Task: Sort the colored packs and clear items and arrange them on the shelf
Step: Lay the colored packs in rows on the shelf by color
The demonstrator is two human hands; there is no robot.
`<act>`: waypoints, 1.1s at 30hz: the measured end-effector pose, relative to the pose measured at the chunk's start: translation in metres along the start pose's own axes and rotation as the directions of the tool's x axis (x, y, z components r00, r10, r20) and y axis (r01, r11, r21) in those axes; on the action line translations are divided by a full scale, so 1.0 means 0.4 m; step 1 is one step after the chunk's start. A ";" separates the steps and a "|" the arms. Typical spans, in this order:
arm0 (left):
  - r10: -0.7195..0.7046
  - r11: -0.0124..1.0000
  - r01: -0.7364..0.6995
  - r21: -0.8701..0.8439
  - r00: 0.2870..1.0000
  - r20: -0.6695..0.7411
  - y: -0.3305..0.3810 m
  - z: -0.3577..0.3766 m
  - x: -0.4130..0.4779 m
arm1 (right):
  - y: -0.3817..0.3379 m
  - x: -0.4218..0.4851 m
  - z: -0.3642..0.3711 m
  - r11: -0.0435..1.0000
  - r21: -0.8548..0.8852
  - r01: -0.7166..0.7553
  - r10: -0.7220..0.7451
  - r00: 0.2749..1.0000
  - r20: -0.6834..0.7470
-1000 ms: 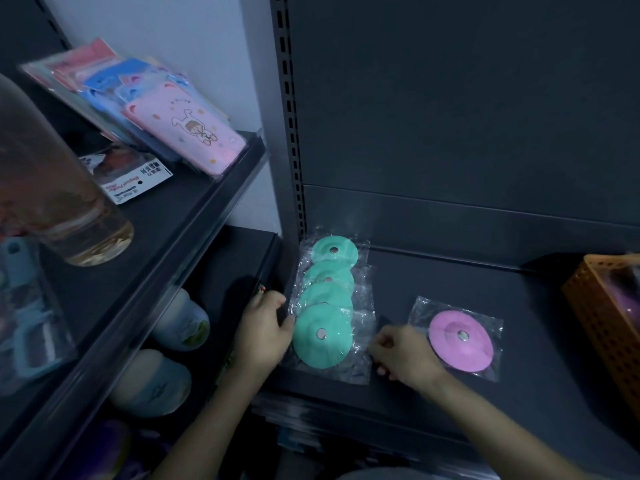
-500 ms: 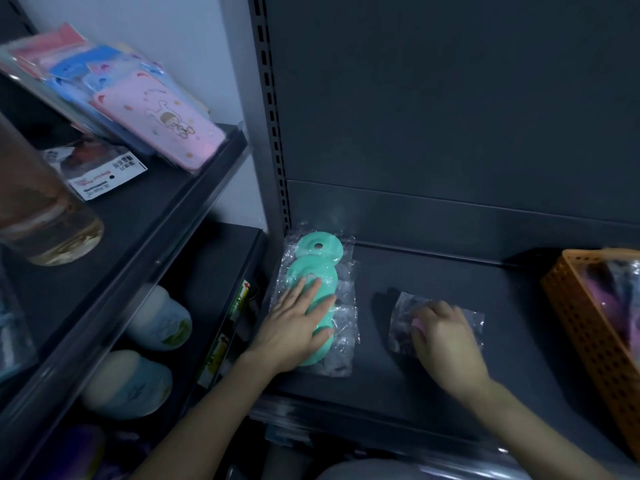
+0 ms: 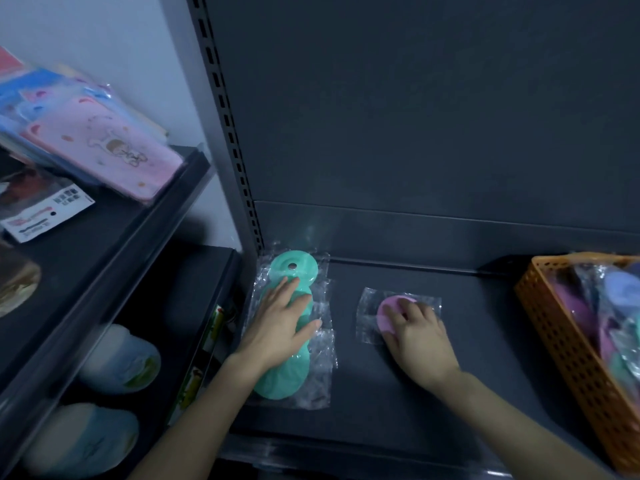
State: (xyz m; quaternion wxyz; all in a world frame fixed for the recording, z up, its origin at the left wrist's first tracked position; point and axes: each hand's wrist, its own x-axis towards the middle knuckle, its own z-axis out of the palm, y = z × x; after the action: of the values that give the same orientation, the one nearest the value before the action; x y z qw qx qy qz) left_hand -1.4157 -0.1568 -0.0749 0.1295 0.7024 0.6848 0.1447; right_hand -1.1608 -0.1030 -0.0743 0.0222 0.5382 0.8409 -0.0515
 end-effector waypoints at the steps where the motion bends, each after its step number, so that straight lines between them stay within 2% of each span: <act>1: -0.002 1.000 0.002 -0.005 1.000 -0.003 0.000 -0.002 0.011 | -0.001 0.020 0.002 1.000 0.006 0.003 -0.003 1.000 0.006; 16: -0.046 0.999 0.046 0.015 0.997 0.057 -0.016 0.019 0.032 | -0.041 0.186 -0.002 0.990 0.139 0.022 -0.020 1.000 -0.017; 20: -0.070 0.995 0.074 -0.067 0.995 0.065 -0.006 0.003 0.029 | -0.036 0.195 -0.011 0.982 0.188 0.027 -0.027 1.000 -0.003; 22: -0.042 0.996 0.044 -0.082 0.999 0.027 0.003 -0.010 0.033 | -0.031 0.186 -0.019 0.977 0.210 0.040 -0.037 0.999 -0.015; 24: 0.006 0.997 -0.005 -0.076 1.000 0.013 0.017 -0.020 0.040 | -0.028 0.162 -0.033 0.967 0.252 0.044 -0.020 0.995 -0.094; 26: 0.045 0.996 -0.044 -0.082 0.999 0.022 0.036 -0.023 0.045 | -0.023 0.126 -0.050 0.946 0.323 0.033 0.026 0.984 -0.178; 30: 0.137 0.986 -0.135 -0.095 0.990 0.017 0.091 -0.021 0.055 | 0.004 0.030 -0.085 0.871 0.491 0.010 0.132 0.958 -0.254; 33: 0.197 0.976 -0.196 -0.098 0.980 0.006 0.154 -0.019 0.074 | 0.053 -0.046 -0.108 0.862 0.507 0.013 0.165 0.938 -0.304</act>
State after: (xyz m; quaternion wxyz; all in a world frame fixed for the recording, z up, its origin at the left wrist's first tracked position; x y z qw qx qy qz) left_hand -1.3611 -0.1292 -0.0436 0.1540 0.7606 0.6031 0.1844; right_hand -1.1330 -0.1058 -0.0309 -0.2608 0.5594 0.7672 -0.1744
